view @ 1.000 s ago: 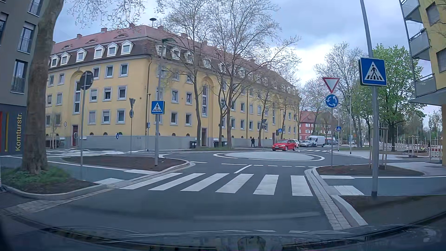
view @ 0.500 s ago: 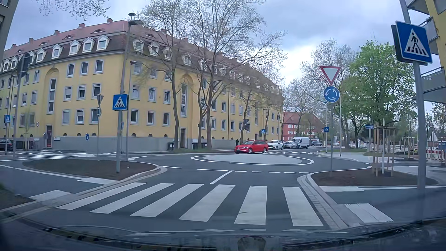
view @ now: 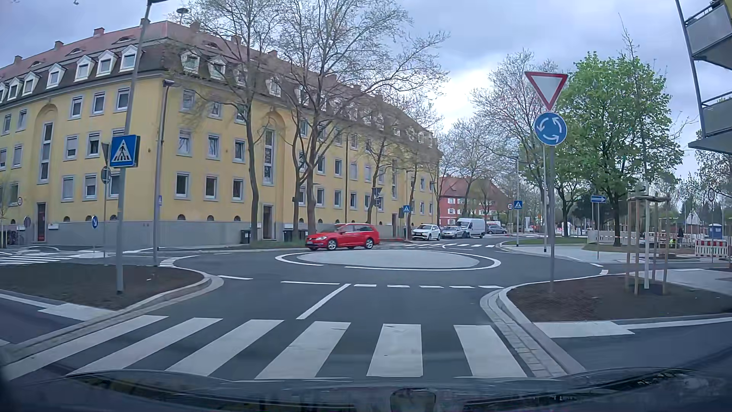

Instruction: Follow the waypoints while adhering to traffic rules and regulations

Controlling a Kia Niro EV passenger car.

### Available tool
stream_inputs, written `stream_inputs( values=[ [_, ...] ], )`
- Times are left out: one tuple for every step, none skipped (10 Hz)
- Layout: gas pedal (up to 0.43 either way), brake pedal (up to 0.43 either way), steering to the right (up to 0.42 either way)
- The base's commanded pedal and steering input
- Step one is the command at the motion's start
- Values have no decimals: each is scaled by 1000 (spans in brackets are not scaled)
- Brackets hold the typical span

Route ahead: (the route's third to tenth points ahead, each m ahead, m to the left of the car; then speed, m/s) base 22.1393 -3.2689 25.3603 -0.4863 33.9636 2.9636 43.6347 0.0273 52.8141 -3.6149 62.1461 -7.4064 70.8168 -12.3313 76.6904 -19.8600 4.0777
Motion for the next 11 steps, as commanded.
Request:
stream_inputs(
  values=[
    [0,171,72],
    [0,171,60],
    [0,152,53],
    [0,85,44],
    [0,37,34],
    [0,0,18],
    [0,0,8],
    [0,0,5],
    [0,0,5],
    [0,0,6],
    [8,0,7]
  ],
)
